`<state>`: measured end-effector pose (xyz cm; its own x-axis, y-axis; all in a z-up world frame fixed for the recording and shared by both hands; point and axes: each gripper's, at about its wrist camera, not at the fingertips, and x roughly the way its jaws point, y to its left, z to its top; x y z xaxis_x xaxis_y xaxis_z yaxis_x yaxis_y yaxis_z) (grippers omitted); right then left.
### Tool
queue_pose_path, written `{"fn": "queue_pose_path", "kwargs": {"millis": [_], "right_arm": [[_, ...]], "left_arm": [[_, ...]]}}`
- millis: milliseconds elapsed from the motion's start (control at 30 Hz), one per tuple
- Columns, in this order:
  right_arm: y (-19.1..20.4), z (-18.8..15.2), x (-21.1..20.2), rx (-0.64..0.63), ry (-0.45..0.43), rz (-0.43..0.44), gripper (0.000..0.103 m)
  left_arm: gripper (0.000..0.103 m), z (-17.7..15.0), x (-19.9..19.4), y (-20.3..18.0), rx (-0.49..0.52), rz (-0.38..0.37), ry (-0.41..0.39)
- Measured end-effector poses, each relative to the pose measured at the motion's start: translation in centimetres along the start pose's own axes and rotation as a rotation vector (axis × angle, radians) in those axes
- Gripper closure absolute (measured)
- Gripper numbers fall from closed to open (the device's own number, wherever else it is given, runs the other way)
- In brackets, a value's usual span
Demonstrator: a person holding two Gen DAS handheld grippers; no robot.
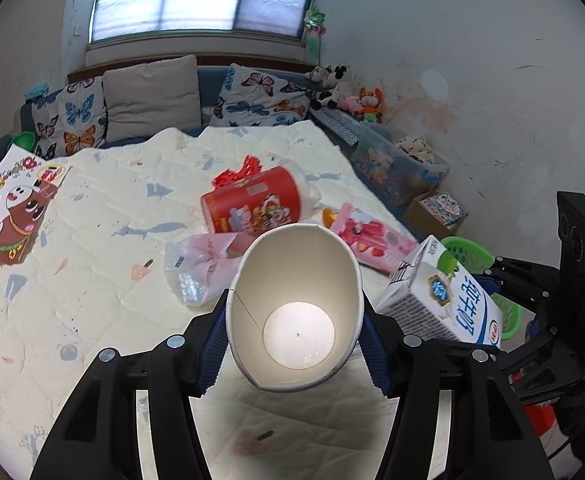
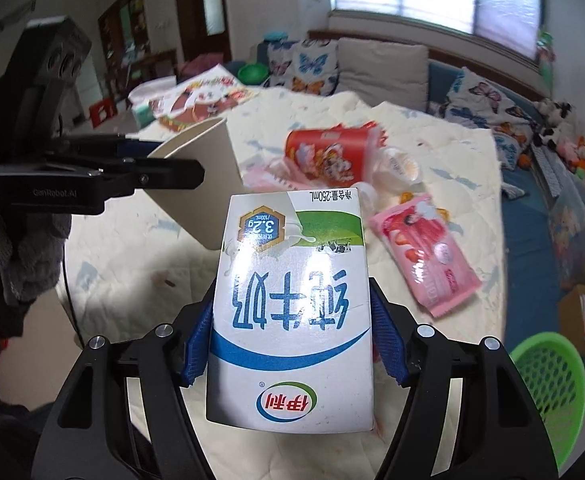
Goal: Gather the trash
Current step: 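Carry the milk carton to the green basket and release it with the right gripper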
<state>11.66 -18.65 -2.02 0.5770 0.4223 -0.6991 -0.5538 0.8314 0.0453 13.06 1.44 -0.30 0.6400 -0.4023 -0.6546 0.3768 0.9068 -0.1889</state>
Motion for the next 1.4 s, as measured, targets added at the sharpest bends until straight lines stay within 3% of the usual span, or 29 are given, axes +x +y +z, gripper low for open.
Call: {"fn": "queue_pose_path", "kwargs": {"millis": [233, 700, 1033, 1400], "right_arm": [[-2.5, -2.0, -4.4, 0.108, -0.071, -0.063, 0.035], [-12.5, -9.9, -12.5, 0.341, -0.091, -0.331, 0.035], [-19.1, -15.2, -12.4, 0.484, -0.032, -0.462, 0.034], [-22.3, -17.3, -12.4, 0.572, -0.069, -0.494, 0.024]], "left_arm": [[0.046, 0.7, -1.0, -3.4, 0.047, -0.040, -0.025], [0.046, 2.8, 2.4, -15.2, 0.184, -0.172, 0.004], [0.046, 3.4, 6.6, -21.7, 0.229, -0.225, 0.064], [0.046, 3.7, 10.6, -26.2, 0.273, -0.225, 0.111]]}}
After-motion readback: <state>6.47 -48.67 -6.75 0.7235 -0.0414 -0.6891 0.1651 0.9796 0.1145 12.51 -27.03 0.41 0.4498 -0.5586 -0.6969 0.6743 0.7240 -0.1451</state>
